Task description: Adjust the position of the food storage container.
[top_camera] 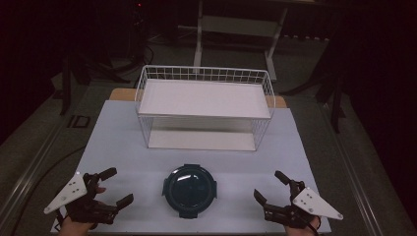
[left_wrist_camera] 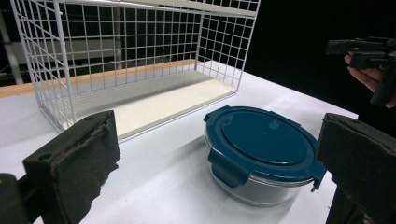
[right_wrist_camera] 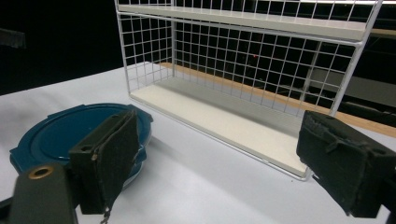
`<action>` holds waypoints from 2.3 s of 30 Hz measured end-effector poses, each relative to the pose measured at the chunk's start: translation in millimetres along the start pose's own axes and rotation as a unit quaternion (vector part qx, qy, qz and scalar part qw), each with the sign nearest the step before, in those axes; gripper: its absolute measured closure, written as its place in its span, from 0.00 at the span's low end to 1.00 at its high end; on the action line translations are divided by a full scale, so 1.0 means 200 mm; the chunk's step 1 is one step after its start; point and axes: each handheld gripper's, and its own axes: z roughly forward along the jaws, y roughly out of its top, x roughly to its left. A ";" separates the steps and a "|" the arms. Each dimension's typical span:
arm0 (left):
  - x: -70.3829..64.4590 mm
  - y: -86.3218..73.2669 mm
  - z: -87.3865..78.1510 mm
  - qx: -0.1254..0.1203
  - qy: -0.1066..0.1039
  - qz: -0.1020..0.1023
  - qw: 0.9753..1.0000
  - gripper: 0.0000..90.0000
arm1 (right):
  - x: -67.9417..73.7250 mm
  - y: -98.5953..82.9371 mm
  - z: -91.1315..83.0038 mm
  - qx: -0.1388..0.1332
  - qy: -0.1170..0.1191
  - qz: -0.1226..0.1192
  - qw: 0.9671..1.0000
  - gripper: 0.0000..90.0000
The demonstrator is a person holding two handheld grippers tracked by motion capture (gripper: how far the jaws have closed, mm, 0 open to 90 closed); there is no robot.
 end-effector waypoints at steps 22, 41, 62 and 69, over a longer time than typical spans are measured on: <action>-0.03 0.06 0.02 0.001 -0.015 0.006 1.000 0.00 | 0.00 0.01 -0.01 -0.003 0.007 0.004 1.000 0.15; 0.12 0.06 0.30 0.129 -0.067 0.012 0.989 0.00 | 0.00 0.00 0.02 0.000 0.021 0.009 1.000 0.15; 0.10 -0.08 0.44 0.248 -0.092 0.054 0.963 0.99 | 0.00 -0.01 0.02 0.009 0.030 0.013 0.999 0.15; 0.06 -0.09 0.48 0.258 -0.105 0.053 0.959 0.99 | -0.01 -0.01 0.02 0.012 0.026 0.018 0.999 0.15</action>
